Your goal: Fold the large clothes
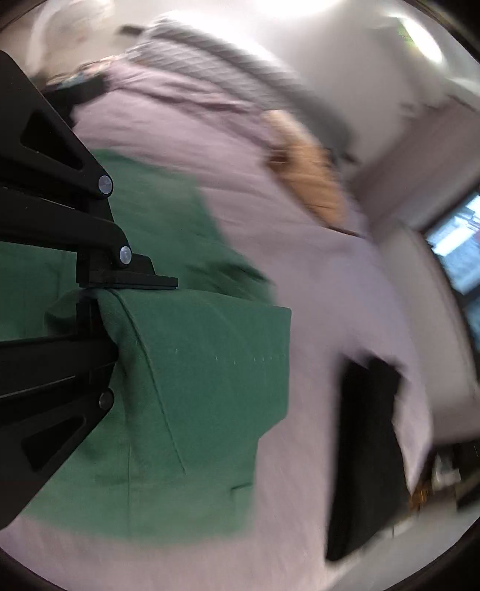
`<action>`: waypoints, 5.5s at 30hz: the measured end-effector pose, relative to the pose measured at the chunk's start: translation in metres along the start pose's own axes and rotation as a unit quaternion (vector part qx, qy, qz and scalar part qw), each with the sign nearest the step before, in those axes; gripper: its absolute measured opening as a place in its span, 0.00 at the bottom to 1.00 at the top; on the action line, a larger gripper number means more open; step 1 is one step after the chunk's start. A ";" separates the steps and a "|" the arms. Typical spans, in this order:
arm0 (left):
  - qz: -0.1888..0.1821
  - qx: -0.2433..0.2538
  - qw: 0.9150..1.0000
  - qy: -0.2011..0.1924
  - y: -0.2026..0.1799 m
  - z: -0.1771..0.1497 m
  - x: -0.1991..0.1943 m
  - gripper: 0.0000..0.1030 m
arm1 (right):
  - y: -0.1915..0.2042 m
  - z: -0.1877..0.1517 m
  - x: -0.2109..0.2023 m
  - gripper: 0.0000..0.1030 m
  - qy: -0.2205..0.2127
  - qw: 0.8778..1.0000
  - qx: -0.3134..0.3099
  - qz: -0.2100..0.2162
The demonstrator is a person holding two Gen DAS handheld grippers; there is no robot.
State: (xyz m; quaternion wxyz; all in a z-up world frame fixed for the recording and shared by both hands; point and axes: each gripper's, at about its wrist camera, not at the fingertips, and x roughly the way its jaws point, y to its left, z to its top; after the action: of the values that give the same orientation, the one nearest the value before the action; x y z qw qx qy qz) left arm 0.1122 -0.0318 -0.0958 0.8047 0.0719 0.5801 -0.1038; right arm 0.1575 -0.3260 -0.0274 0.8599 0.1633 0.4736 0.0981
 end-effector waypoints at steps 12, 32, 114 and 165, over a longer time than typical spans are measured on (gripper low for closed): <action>0.007 -0.041 0.999 0.017 0.099 -0.032 0.005 1.00 | -0.034 -0.040 0.031 0.38 0.006 0.984 0.176 -0.041; -0.021 -0.038 0.999 -0.031 0.091 0.019 -0.008 1.00 | -0.027 -0.097 -0.003 0.50 0.072 0.988 0.131 -0.032; -0.025 0.028 0.999 -0.033 -0.021 0.101 0.044 0.78 | -0.215 -0.131 -0.100 0.35 -0.008 0.948 0.311 -0.069; -0.004 0.036 0.999 -0.025 -0.028 0.134 0.089 0.87 | -0.262 -0.171 -0.074 0.42 -0.136 0.813 0.548 0.139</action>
State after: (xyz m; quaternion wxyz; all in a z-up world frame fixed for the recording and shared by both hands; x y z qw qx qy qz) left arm 0.2555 -0.0976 -0.1371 0.8155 0.0957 0.5558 -0.1301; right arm -0.0227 -0.5610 -0.1524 0.6606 0.6834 0.2995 -0.0827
